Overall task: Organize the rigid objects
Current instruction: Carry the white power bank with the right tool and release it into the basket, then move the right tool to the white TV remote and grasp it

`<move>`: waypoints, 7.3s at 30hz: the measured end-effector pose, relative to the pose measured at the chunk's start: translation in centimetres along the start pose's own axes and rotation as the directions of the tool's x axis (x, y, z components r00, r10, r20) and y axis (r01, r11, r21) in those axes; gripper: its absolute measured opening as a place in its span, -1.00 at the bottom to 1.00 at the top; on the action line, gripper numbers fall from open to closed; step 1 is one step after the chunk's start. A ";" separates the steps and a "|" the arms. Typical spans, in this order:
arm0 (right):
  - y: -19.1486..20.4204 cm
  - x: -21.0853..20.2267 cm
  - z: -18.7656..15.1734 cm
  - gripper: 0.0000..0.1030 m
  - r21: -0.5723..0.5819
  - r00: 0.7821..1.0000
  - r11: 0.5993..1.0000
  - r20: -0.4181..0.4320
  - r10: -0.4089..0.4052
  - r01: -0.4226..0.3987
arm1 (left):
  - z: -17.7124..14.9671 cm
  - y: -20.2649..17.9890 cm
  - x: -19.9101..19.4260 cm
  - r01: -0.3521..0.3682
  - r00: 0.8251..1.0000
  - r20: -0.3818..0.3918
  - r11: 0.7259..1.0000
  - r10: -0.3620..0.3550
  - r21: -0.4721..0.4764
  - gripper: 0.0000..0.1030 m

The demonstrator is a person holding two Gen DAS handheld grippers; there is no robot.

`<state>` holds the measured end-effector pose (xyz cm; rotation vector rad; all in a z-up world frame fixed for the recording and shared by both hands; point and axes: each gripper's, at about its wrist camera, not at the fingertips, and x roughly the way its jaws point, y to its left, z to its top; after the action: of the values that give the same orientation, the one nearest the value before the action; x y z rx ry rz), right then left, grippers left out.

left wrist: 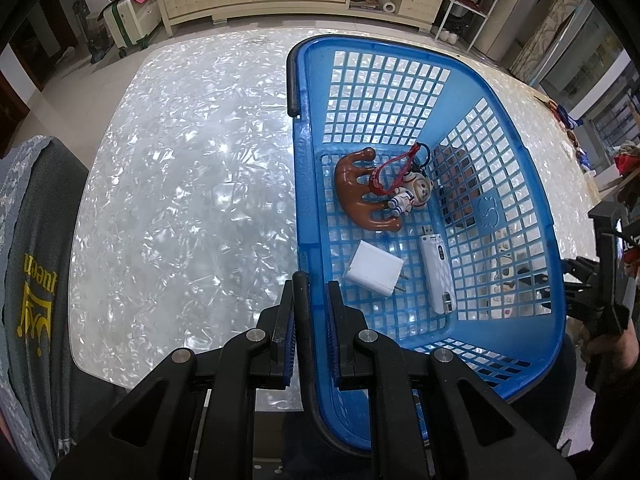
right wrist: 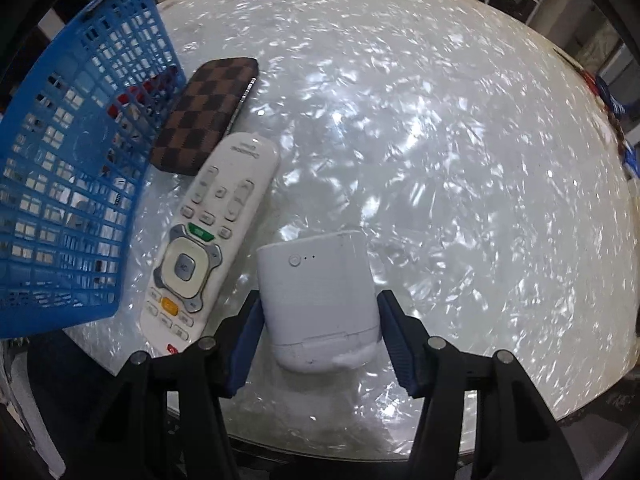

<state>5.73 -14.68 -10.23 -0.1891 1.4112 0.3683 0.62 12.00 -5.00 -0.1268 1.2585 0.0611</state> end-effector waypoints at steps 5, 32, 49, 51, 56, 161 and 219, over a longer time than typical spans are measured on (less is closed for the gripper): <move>-0.4 -1.9 0.6 0.06 -0.008 0.999 1.000 0.034 -0.017 0.017 | 0.0 -0.1 -0.1 0.004 1.000 0.001 1.000 -0.004 -0.002 -0.71; 9.2 -15.1 4.6 0.06 -0.239 0.945 0.968 0.293 0.143 -0.073 | -0.1 -0.1 -0.1 -0.003 1.000 0.005 1.000 0.003 -0.006 -0.72; 14.9 -11.6 5.1 0.07 -0.396 0.955 0.914 0.230 0.189 -0.086 | -0.1 -0.3 -0.2 -0.009 1.000 0.008 1.000 0.009 -0.004 -0.72; 15.2 -10.8 5.3 0.07 -0.400 0.959 0.913 0.218 0.183 -0.084 | -0.1 -0.3 -0.2 -0.009 1.000 0.008 1.000 0.009 -0.003 -0.72; 15.4 -9.7 5.3 0.07 -0.410 0.962 0.907 0.200 0.187 -0.091 | -0.2 -0.3 -0.2 -0.013 1.000 0.007 1.000 0.013 -0.002 -0.71; 6.7 4.6 3.5 0.36 -0.015 0.999 1.000 -0.029 0.024 -0.024 | -0.3 -0.4 -0.2 -0.028 1.000 0.000 1.000 0.028 -0.003 -0.72; -1.9 -7.2 1.9 -0.60 0.020 0.977 0.995 0.193 0.089 -0.095 | -0.3 -0.2 -0.3 -0.017 1.000 0.008 1.000 0.017 -0.017 -0.72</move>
<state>7.36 -16.78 -3.03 -0.0622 1.2362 0.4309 0.24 11.74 -4.82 -0.1300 1.2515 0.0865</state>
